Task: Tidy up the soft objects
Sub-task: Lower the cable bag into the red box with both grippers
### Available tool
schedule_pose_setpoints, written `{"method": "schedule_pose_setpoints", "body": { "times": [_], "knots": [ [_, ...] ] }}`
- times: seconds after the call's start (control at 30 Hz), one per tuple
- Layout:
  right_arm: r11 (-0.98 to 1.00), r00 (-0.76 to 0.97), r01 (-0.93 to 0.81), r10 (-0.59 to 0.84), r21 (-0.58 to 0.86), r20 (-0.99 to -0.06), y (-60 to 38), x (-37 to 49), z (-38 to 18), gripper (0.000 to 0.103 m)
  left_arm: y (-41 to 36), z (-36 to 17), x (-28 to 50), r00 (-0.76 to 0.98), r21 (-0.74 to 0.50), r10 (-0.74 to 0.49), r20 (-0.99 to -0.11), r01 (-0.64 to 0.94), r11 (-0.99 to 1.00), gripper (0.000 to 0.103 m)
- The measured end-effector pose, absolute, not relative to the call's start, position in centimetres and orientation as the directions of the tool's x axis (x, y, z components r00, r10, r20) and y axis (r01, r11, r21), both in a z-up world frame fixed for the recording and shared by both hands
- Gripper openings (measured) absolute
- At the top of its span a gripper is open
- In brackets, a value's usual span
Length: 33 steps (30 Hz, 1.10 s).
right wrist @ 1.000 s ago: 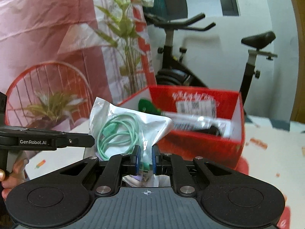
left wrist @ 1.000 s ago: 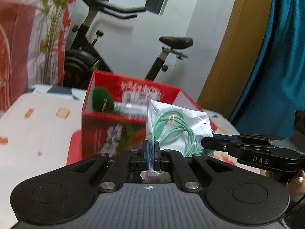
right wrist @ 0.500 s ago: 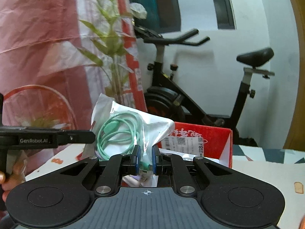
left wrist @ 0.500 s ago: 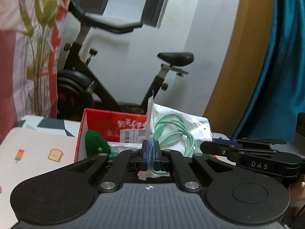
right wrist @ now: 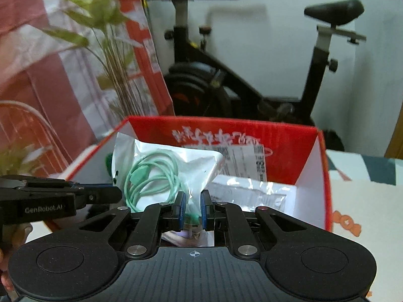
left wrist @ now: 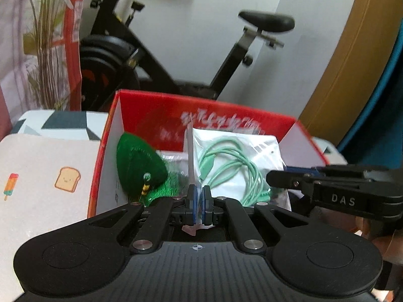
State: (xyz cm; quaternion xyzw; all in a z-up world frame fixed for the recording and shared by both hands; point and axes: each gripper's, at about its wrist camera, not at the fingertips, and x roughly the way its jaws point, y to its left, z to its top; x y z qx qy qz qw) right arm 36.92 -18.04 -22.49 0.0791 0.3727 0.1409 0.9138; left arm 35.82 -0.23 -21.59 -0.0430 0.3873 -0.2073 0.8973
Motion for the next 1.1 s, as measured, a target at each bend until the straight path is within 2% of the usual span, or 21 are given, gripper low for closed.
{"method": "schedule_pose_setpoints", "body": {
  "times": [0.2,0.3,0.4,0.83,0.97,1.0,1.03,1.07,1.1],
  "knots": [
    [0.956,0.611,-0.202,0.294,0.214,-0.735,-16.7,38.6,-24.3,0.012,-0.3,-22.6,36.9,0.563,-0.215,-0.383,-0.732,0.342,0.915,0.005],
    [0.958,0.586,-0.216,0.283,0.190,-0.759,-16.0,38.9,-24.6,0.012,-0.4,-23.0,37.1,0.529,-0.257,-0.430,-0.732,0.370,0.893,0.005],
    [0.962,0.557,-0.220,0.261,0.162,-0.789,-15.5,39.2,-24.8,0.014,-1.2,-23.2,36.8,0.513,-0.242,-0.426,-0.745,0.388,0.889,0.005],
    [0.968,0.454,-0.209,0.222,0.138,-0.863,-15.2,40.2,-25.6,0.020,-0.1,-22.2,36.2,0.578,-0.193,-0.370,-0.727,0.345,0.918,0.006],
    [0.975,0.492,-0.160,0.217,0.157,-0.843,-16.1,39.5,-25.0,0.032,0.3,-21.1,35.4,0.603,-0.173,-0.363,-0.710,0.350,0.921,0.007],
    [0.973,0.511,-0.157,0.228,0.171,-0.829,-16.3,39.1,-24.7,0.039,0.4,-20.8,35.1,0.609,-0.168,-0.365,-0.705,0.356,0.919,0.012],
    [0.971,0.524,-0.154,0.237,0.183,-0.818,-16.5,38.6,-24.4,0.048,0.5,-20.5,34.9,0.615,-0.159,-0.363,-0.700,0.361,0.919,0.022],
    [0.971,0.539,-0.150,0.239,0.187,-0.808,-16.5,38.1,-24.0,0.052,0.6,-20.1,34.6,0.623,-0.146,-0.357,-0.696,0.364,0.920,0.030],
    [0.971,0.559,-0.151,0.238,0.184,-0.794,-16.6,37.5,-23.5,0.062,0.7,-19.8,34.3,0.632,-0.136,-0.353,-0.690,0.366,0.921,0.049]
  ]
}}
